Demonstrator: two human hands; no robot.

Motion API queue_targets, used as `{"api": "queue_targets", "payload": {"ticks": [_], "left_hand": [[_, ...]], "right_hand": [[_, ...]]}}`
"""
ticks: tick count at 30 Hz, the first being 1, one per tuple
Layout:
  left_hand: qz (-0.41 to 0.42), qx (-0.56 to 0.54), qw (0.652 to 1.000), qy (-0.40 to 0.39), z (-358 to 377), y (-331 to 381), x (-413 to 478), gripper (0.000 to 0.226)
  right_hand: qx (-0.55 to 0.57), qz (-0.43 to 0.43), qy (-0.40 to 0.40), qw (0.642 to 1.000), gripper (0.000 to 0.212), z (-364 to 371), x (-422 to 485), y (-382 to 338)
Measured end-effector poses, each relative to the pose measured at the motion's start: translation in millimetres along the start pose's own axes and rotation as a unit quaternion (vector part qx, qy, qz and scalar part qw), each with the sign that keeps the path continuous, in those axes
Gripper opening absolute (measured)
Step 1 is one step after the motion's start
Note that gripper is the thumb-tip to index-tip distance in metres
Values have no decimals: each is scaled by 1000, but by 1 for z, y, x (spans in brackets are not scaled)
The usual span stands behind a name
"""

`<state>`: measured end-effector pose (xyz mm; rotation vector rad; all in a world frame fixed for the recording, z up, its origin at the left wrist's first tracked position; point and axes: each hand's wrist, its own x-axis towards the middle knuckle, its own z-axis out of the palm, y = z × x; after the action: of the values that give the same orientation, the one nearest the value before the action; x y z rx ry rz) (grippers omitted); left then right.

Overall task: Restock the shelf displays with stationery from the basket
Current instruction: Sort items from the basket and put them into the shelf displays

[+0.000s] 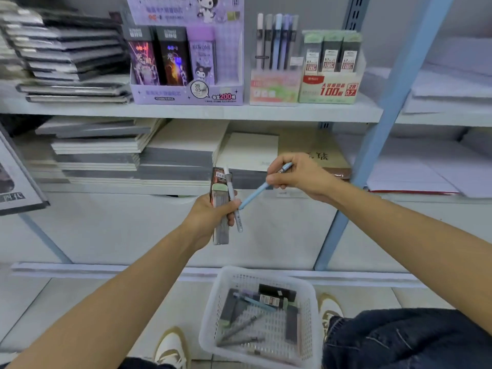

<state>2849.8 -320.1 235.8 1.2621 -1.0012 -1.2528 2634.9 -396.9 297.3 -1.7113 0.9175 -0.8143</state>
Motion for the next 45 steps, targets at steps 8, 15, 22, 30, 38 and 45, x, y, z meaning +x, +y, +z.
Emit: {"api": "queue_targets", "payload": {"ticks": [8, 15, 22, 30, 38, 45], "left_hand": [[91, -58, 994, -21, 28, 111, 0, 6], [177, -31, 983, -29, 36, 176, 7, 4], [191, -24, 981, -32, 33, 196, 36, 12], [198, -11, 979, -36, 31, 195, 57, 19], [202, -13, 978, -44, 27, 192, 60, 12], [198, -18, 978, -57, 28, 191, 59, 15]], "right_hand": [[111, -160, 86, 977, 16, -29, 9, -98], [86, -267, 230, 932, 8, -77, 25, -179], [-80, -242, 291, 922, 18, -105, 68, -193], [-177, -195, 213, 941, 17, -96, 95, -174], [-198, -183, 163, 949, 24, -104, 97, -176], [-188, -187, 224, 938, 14, -99, 107, -178]]}}
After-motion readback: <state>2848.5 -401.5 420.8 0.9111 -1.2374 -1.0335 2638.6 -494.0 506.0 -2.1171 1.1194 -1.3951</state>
